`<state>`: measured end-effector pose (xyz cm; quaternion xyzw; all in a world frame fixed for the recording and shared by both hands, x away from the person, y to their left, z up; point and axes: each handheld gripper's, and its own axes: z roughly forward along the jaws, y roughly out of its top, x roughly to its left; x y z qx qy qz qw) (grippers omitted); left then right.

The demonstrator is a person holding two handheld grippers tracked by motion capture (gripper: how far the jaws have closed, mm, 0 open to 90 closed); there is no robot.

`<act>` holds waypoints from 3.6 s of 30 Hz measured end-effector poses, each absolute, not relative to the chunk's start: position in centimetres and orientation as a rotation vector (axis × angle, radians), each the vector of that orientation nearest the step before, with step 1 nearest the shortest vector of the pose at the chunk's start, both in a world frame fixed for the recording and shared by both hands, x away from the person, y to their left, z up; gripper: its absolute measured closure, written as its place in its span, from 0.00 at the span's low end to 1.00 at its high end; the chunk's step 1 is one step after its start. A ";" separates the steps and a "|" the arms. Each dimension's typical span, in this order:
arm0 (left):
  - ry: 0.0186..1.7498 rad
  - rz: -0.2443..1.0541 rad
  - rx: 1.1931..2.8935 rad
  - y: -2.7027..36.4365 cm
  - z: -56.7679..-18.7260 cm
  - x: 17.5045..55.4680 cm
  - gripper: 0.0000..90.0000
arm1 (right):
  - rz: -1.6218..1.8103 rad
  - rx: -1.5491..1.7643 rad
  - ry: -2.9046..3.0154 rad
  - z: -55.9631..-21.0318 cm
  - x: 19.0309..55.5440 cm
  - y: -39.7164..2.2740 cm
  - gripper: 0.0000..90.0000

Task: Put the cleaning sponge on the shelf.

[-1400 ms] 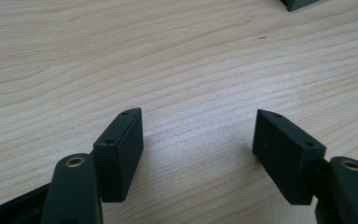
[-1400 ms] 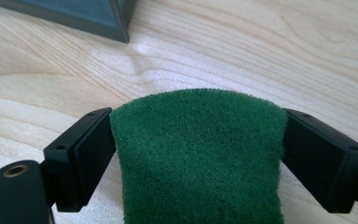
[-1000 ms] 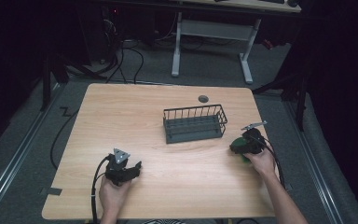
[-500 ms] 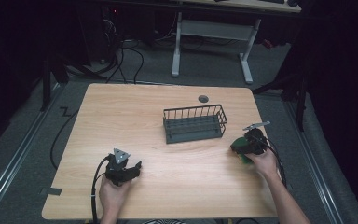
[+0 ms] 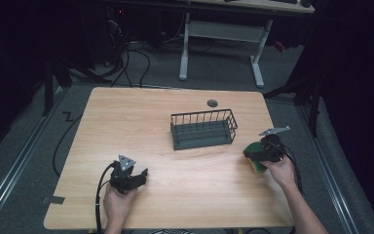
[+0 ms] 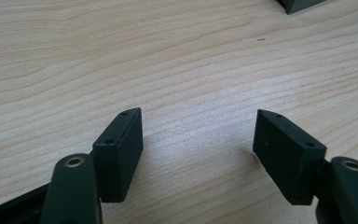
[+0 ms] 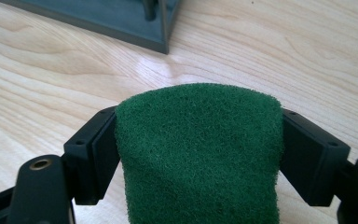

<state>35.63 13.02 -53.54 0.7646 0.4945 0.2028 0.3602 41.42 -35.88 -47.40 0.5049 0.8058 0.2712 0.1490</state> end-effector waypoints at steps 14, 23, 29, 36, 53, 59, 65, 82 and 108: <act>1.273 0.527 1.975 13.0 -53.5 35.6 0.37 | 0.851 1.405 2.270 -44.6 39.2 -35.9 0.24; 1.274 0.529 1.973 12.9 -53.6 35.6 0.37 | 0.866 1.411 2.241 -42.8 38.9 -35.4 0.24; 1.273 0.529 1.973 12.9 -53.6 35.6 0.37 | 0.928 1.425 2.240 -41.1 39.1 -34.6 0.24; 1.274 0.526 1.972 12.9 -53.5 35.6 0.37 | 0.928 1.389 2.254 -39.8 39.8 -33.5 0.24; 1.275 0.523 1.969 13.0 -53.5 35.6 0.37 | 0.945 1.307 2.279 -36.1 43.6 -29.5 0.24; 1.276 0.523 1.969 13.0 -53.6 35.6 0.37 | 0.959 1.315 2.277 -35.6 45.5 -28.1 0.23; 1.274 0.527 1.973 12.9 -53.5 35.6 0.37 | 0.947 1.313 2.274 -35.3 47.3 -26.7 0.23; 1.272 0.530 1.976 12.9 -53.6 35.6 0.37 | 0.942 1.385 2.237 -36.9 51.6 -24.4 0.23; 1.271 0.523 1.976 13.0 -53.5 35.6 0.37 | 0.870 1.485 2.213 -40.1 54.3 -22.7 0.22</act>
